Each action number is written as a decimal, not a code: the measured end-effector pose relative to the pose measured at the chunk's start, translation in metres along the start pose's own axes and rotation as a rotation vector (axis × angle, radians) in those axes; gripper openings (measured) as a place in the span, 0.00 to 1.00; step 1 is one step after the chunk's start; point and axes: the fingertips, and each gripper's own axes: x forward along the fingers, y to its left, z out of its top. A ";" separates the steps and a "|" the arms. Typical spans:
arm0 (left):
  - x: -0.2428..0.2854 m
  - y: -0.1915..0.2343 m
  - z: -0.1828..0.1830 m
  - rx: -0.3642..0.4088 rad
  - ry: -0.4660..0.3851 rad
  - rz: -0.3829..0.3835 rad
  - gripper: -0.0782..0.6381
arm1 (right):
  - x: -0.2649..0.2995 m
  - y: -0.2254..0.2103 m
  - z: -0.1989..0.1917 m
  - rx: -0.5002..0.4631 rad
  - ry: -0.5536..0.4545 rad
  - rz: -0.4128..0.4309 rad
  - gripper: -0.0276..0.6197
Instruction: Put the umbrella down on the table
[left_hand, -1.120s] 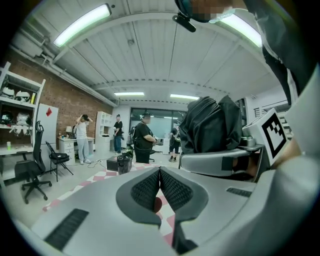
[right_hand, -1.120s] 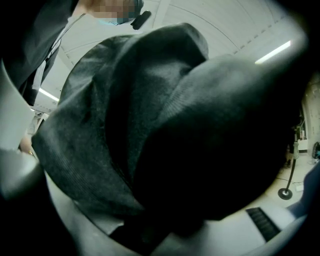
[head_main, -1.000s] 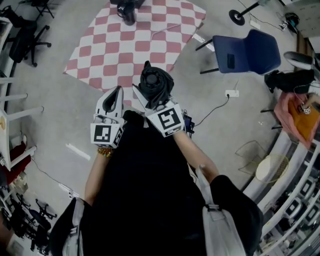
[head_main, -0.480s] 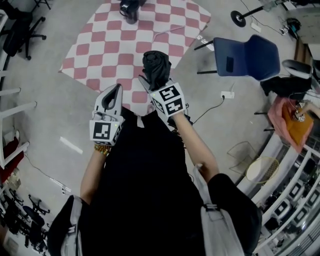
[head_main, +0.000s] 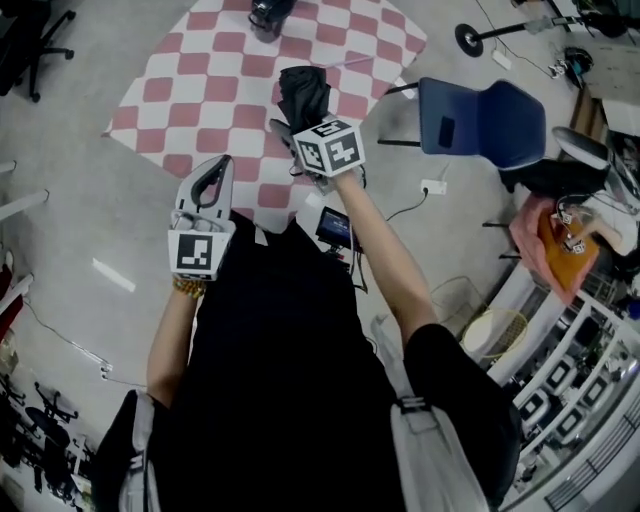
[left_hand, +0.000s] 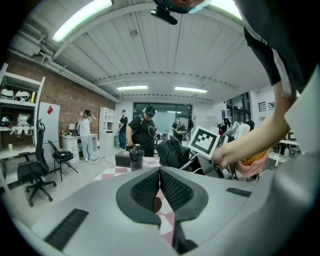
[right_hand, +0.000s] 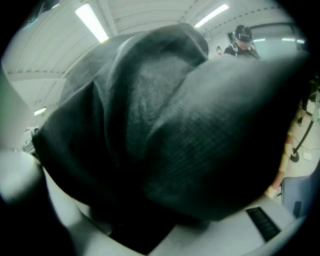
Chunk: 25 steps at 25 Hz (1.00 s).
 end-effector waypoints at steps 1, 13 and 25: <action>0.002 0.004 -0.001 -0.005 -0.001 0.000 0.13 | 0.007 -0.005 0.003 0.026 0.012 0.007 0.33; 0.025 0.046 -0.012 -0.053 0.013 0.019 0.13 | 0.060 -0.048 0.041 -0.003 0.075 -0.052 0.33; 0.020 0.077 -0.019 -0.105 0.068 0.044 0.13 | 0.113 -0.055 0.040 0.017 0.219 -0.060 0.33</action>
